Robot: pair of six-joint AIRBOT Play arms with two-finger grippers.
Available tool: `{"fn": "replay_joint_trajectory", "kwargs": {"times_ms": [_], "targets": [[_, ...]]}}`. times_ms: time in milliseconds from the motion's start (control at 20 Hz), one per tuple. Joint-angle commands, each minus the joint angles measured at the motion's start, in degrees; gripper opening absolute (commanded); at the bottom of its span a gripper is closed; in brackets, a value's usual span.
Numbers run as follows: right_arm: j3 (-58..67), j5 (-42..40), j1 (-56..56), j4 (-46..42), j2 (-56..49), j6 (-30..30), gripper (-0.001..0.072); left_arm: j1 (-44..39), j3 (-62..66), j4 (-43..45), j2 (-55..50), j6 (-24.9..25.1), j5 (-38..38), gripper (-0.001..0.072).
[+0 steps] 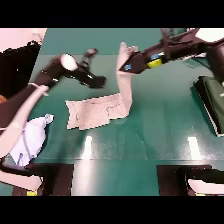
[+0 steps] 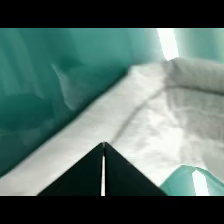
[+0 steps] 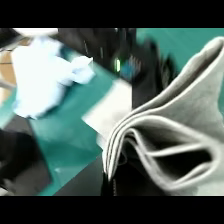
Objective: Fold the shirts.
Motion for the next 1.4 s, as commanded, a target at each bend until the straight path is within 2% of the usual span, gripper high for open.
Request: {"fn": "replay_joint_trajectory", "kwargs": {"times_ms": [0, 100, 150, 200, 250, 300, 400, 450, 650, 800, 1000, 1050, 1100, 1350], "targets": [[0.02, -10.23, 9.01, 6.01, -5.73, -5.25, 0.0012, 10.71, 0.02, 7.8, 9.9, 1.44, -4.96, 0.0022], [0.07, -15.72, 15.02, 6.12, -10.69, -7.34, 0.0014, 15.82, 0.02, 8.61, 14.27, 1.49, -5.16, 0.0022], [0.26, -17.0, 17.38, 6.1, -12.94, -8.61, 0.0039, 17.92, 0.0, 8.61, 15.98, 1.49, -5.16, 0.0022], [1.29, -16.94, 19.43, 6.08, -15.41, -10.03, 0.0195, 19.47, 0.0, 8.61, 17.09, 1.49, -5.18, 0.0022], [2.8, -16.63, 20.81, 6.05, -17.53, -10.75, 0.04, 20.63, 0.02, 8.61, 17.75, 1.49, -5.27, 0.0022], [5.01, -15.37, 21.7, 5.6, -19.56, -11.08, 0.0562, 21.42, 0.02, 8.59, 18.03, 1.49, -5.49, 0.0022], [9.11, -10.12, 21.55, 5.16, -22.23, -10.99, 0.0569, 21.44, -0.17, 8.66, 18.01, 1.53, -6.82, 0.0022], [10.78, -6.86, 20.63, 3.19, -22.69, -9.86, 0.052, 21.44, -0.17, 8.07, 17.99, 1.53, -7.28, 0.0022], [7.54, 2.95, 13.16, -9.55, -19.63, -3.04, 0.0501, 21.44, -0.15, 7.56, 17.99, 2.62, -8.33, 0.0022], [-4.42, 2.69, 4.59, -10.58, -14.16, -1.27, 0.05, 21.44, -0.15, 7.43, 17.97, 2.82, -10.14, 0.0022], [-20.85, -1.84, -7.93, -10.29, -8.15, 0.66, 0.0502, 21.42, -0.17, 7.15, 17.94, 2.82, -10.62, 0.0022], [-23.58, -2.6, -10.29, -10.29, -7.65, 0.63, 0.0539, 21.42, -0.17, 6.97, 17.94, 2.82, -10.47, 0.0022], [-25.77, -3.13, -12.26, -10.14, -7.72, 0.63, 0.0638, 21.42, -0.17, 6.82, 17.94, 2.82, -10.19, 0.0022], [-30.32, -5.84, -13.68, 0.35, -11.89, -2.51, 0.0627, 21.42, -0.17, 3.96, 17.94, 2.82, -7.67, 0.0022]]}}
